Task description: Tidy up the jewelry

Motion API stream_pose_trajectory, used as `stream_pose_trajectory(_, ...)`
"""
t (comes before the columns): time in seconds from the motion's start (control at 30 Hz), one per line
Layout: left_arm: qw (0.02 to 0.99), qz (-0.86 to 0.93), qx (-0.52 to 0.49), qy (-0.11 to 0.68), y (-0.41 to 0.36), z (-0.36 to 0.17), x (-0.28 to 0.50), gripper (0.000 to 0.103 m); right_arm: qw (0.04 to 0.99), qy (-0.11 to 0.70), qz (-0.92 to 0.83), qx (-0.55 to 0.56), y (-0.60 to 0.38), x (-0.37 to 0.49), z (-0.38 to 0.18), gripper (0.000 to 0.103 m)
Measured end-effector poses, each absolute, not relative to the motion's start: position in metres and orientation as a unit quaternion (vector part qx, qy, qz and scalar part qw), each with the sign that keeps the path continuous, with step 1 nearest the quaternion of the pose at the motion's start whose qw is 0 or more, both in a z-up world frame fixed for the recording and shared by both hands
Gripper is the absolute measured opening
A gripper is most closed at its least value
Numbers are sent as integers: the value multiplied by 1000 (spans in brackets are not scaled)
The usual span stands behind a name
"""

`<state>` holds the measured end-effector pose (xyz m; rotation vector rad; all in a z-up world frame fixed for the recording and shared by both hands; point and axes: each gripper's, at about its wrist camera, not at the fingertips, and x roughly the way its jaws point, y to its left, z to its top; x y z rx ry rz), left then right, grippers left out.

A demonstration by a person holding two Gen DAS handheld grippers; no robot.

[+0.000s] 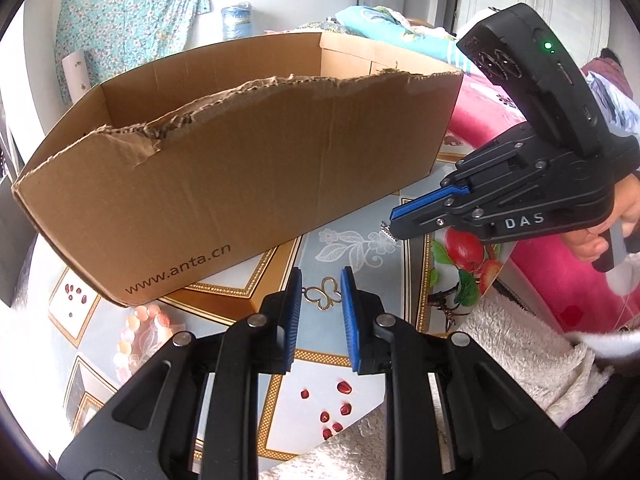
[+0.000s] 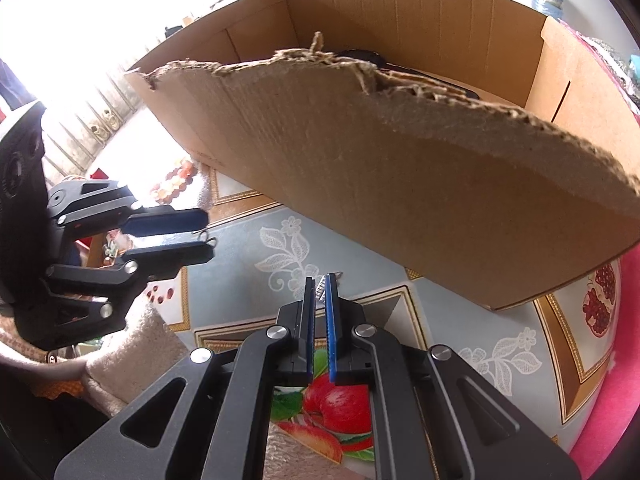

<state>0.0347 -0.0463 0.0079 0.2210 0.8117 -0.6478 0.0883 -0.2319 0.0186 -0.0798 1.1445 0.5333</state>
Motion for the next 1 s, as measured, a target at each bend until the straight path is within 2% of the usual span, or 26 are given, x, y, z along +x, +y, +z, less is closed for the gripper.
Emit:
stream_pose_trajectory(0.13, 864, -306, 98, 387, -44, 7, 36, 18, 807, 538, 239, -46, -228, 90, 17, 5)
stream_pose_trajectory(0.17, 864, -306, 96, 388, -42, 7, 35, 18, 807, 538, 239, -46, -227, 90, 17, 8)
stream_pose_trajectory(0.2, 864, -306, 95, 388, -42, 7, 35, 18, 807, 538, 237, -47, -226, 91, 17, 17)
stream_pose_trajectory(0.27, 865, -305, 93, 388, -40, 7, 35, 18, 810, 537, 232, -51, -223, 92, 18, 29)
stream_pose_trajectory(0.37, 865, -305, 92, 387, -40, 7, 35, 18, 811, 535, 229, -61, -220, 93, 17, 29)
stream_pose_trajectory(0.5, 866, -304, 92, 386, -39, 7, 35, 18, 813, 532, 222, -85, -211, 92, 15, 26)
stream_pose_trajectory(0.57, 867, -304, 92, 385, -39, 7, 34, 18, 812, 530, 225, -100, -208, 91, 15, 11)
stream_pose_trajectory(0.6, 867, -304, 91, 384, -38, 7, 33, 18, 808, 534, 230, -94, -207, 92, 15, 9)
stream_pose_trajectory(0.7, 869, -303, 88, 382, -37, 8, 33, 18, 804, 540, 233, -87, -207, 94, 14, 5)
stream_pose_trajectory(1.0, 873, -302, 82, 375, -34, 9, 29, 18, 806, 542, 230, -61, -217, 94, 13, 5)
